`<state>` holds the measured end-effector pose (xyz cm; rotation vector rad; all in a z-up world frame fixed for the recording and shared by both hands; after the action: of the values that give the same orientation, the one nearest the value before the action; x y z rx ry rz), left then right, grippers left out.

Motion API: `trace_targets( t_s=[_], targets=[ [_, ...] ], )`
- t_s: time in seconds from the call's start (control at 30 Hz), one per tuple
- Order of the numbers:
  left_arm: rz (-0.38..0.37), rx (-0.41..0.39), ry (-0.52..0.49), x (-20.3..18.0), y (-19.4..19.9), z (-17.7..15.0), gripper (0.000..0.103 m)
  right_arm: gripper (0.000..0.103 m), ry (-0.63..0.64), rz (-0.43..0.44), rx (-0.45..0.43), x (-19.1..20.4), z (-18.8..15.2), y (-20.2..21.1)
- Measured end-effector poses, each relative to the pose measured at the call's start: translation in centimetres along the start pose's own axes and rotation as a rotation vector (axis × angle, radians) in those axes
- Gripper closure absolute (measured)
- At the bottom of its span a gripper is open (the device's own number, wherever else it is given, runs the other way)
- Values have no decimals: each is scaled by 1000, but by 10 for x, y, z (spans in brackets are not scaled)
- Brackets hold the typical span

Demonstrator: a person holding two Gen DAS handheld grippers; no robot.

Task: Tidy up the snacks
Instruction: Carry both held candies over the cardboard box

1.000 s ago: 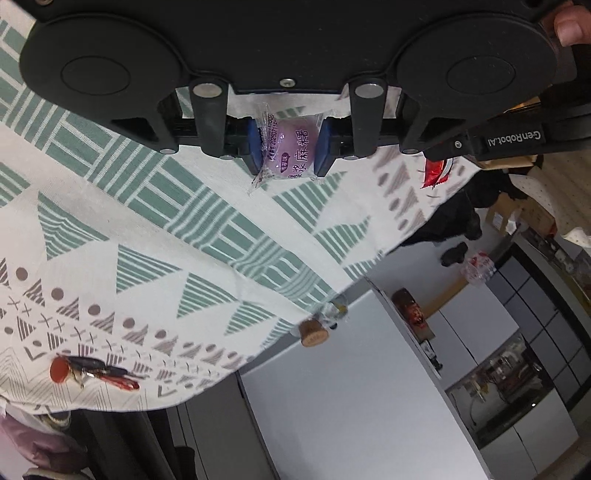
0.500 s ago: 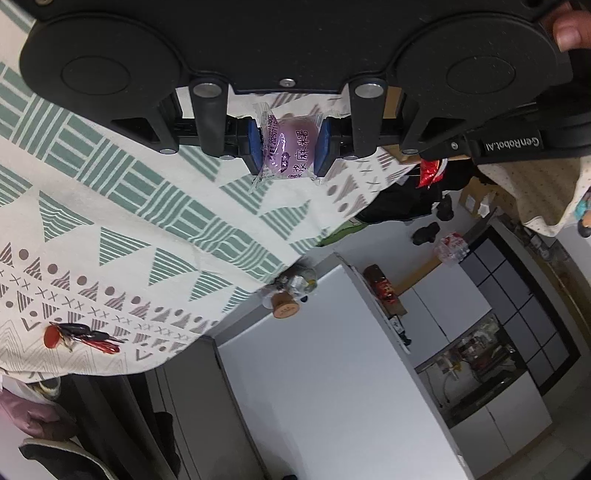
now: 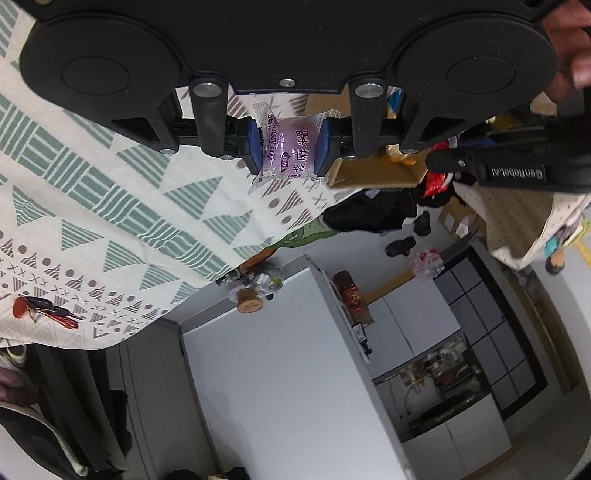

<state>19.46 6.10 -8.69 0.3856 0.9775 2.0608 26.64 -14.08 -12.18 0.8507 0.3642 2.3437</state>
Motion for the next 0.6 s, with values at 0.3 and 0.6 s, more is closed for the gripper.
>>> trace_targets(
  t_s=[0.3, 0.6],
  targets=[
    [-29, 23, 34, 33, 1, 5, 84, 74, 1, 20, 9, 36, -4, -4],
    [-80, 64, 55, 53, -18, 1, 84, 74, -46, -33, -8, 47, -15, -6]
  ],
)
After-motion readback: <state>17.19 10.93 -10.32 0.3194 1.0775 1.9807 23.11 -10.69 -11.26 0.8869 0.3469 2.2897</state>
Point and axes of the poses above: each gripper's, at about its wrist camera, not at the fingertips, and y roughly against the way its jaws point, x to its left, z to its top, the point moved 1 cm from there along -y, roughly the way its jaws point, and after that the axes turned 15 degrees about z, right-handed, at the moved point
